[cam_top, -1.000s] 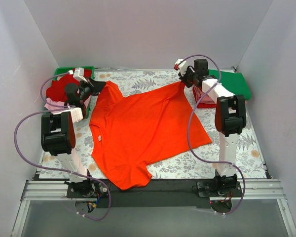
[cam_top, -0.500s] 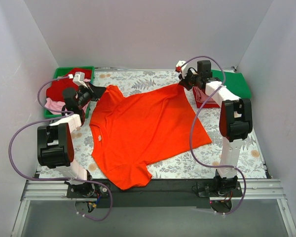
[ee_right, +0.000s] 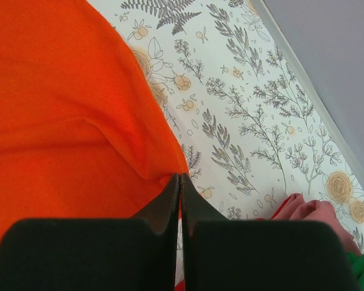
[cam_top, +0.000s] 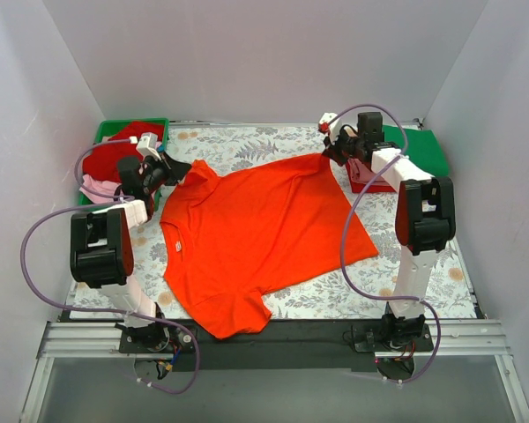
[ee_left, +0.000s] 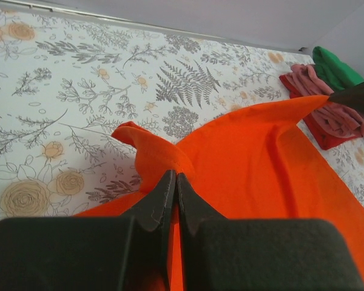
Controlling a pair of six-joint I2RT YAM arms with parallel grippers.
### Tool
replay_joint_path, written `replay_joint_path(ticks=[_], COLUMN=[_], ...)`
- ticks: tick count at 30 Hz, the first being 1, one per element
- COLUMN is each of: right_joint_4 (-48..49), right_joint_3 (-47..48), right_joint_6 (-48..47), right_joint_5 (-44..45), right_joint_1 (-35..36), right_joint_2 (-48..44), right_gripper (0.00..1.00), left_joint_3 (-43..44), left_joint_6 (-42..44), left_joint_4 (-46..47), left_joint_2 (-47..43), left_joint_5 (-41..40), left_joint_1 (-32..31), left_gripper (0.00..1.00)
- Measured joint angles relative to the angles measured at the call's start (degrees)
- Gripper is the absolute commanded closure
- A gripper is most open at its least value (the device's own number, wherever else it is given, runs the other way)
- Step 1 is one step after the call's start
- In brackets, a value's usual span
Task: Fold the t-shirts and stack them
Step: Fold the tshirt
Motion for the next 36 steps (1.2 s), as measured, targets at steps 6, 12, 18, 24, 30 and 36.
replay_joint_path(ticks=[6, 12, 18, 24, 30, 36], right_joint_4=[0.0, 0.13, 0.04, -0.02, 0.07, 0.02], right_joint_3=[0.44, 0.02, -3.82, -7.52, -10.32, -11.96], right_joint_6=[-0.31, -1.38, -2.62, -3.74, -4.68, -5.14], right_joint_5=[0.0, -0.24, -0.72, -1.49, -1.86, -1.49], right_joint_1=[0.02, -0.13, -0.98, -2.34, -3.19, -3.61], right_joint_2=[0.9, 1.31, -0.15, -3.17, -5.05, -5.11], right_gripper=[0.99, 0.99, 0.99, 0.99, 0.99, 0.99], left_joint_3=[-0.02, -2.91, -8.11, -9.97, -11.13, -13.27], left_joint_6=[0.63, 2.32, 3.17, 3.48, 3.45, 2.36], left_joint_4=[-2.03, -4.26, -7.41, -12.9, -17.38, -21.92], left_joint_2=[-2.4, -11.8, -18.21, -20.85, -27.08, -33.94], left_joint_5=[0.15, 0.31, 0.02, -0.81, -2.14, -3.78], left_joint_1=[0.0, 0.0, 0.0, 0.0, -0.02, -0.02], left_gripper=[1.0, 1.0, 1.0, 1.0, 1.0, 1.0])
